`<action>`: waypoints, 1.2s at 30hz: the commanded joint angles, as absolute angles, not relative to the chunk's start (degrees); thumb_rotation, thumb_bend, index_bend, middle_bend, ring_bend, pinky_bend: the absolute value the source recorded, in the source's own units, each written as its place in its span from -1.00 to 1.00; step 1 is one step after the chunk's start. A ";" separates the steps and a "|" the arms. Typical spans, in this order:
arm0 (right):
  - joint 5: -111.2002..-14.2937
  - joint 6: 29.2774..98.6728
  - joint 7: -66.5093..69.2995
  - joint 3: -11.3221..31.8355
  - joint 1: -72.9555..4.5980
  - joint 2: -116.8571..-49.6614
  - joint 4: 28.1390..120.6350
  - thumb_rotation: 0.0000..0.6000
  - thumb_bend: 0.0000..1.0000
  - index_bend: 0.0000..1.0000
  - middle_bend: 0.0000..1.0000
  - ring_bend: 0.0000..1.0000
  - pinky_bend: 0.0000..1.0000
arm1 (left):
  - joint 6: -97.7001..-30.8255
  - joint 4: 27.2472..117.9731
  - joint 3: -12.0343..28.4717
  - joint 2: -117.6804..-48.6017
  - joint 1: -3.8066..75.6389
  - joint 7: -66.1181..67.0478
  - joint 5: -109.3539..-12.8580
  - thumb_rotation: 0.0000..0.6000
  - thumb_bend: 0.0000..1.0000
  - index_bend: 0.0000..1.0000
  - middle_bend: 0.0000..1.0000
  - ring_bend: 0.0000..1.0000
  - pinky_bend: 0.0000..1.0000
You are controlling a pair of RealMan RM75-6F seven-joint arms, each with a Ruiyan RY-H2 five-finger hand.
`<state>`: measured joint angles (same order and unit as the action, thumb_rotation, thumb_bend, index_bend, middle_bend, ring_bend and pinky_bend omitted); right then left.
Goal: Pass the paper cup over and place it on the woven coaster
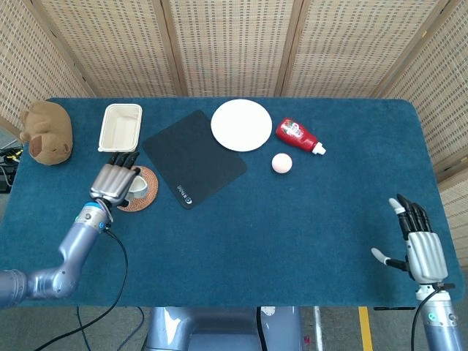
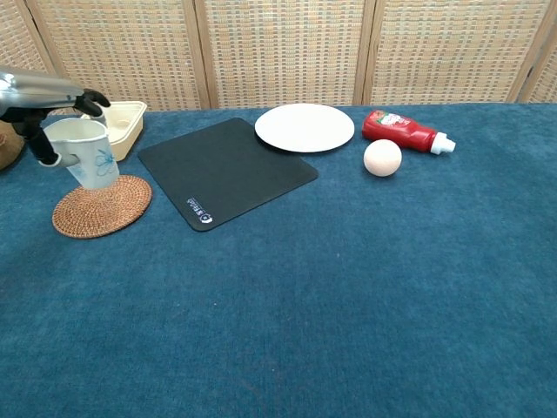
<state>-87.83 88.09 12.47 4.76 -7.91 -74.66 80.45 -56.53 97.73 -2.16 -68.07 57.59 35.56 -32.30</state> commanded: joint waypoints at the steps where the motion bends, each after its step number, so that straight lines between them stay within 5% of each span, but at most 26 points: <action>1: -87.94 87.94 12.15 4.69 -7.94 -74.65 80.63 1.00 -0.90 -1.00 -1.00 -1.00 -1.00 | -53.77 93.74 -2.91 -67.68 55.24 32.55 -33.45 1.00 -0.19 -0.36 -1.00 -1.00 -1.00; 19: -87.68 86.89 11.24 4.76 -8.07 -74.91 80.71 1.00 -0.90 -1.00 -1.00 -1.00 -1.00 | -47.43 81.54 -1.91 -74.09 54.26 31.73 -32.15 1.00 -0.19 -0.48 -1.00 -1.00 -1.00; 36: -87.84 86.89 12.06 4.88 -7.92 -74.84 80.79 1.00 -0.90 -1.00 -1.00 -1.00 -1.00 | -48.85 80.90 -0.81 -76.96 54.69 35.59 -30.17 1.00 -0.19 -1.00 -1.00 -1.00 -1.00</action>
